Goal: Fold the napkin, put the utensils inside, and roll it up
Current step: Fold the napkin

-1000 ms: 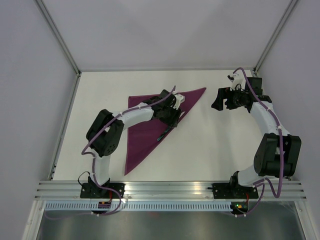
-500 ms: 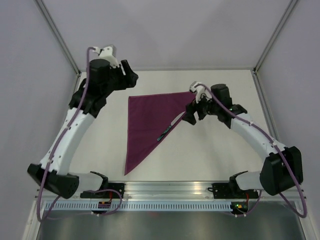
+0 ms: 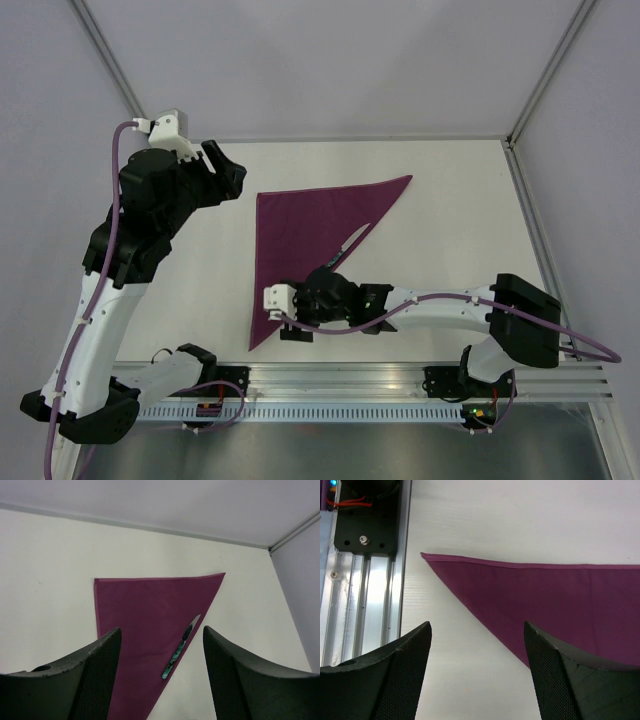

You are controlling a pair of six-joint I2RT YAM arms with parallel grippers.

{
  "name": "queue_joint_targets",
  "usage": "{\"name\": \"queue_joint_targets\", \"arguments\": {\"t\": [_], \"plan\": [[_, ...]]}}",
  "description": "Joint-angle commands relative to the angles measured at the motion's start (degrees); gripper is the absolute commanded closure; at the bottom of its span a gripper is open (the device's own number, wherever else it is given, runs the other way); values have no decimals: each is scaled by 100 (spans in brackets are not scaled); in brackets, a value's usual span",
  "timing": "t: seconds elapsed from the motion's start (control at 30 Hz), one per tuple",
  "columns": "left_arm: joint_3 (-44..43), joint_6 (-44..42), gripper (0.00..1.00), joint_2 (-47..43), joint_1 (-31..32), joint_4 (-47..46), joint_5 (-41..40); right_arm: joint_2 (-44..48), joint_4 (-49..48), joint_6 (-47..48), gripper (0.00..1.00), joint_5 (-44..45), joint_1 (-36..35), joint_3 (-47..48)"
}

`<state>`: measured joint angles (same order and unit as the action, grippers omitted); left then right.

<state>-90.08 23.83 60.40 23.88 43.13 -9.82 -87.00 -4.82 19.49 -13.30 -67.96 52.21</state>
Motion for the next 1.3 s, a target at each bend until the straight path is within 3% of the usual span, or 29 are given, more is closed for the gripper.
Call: {"name": "queue_joint_targets", "arguments": {"t": [0.0, 0.5, 1.27], "plan": [[105, 183, 29, -72, 3, 389, -160, -412, -862, 442, 21, 740, -550, 141], [96, 86, 30, -108, 3, 512, -222, -1599, -2198, 1172, 28, 1743, -1825, 44], [351, -81, 30, -55, 3, 503, -327, -2866, -2981, 1426, 44, 2411, -1975, 554]]}}
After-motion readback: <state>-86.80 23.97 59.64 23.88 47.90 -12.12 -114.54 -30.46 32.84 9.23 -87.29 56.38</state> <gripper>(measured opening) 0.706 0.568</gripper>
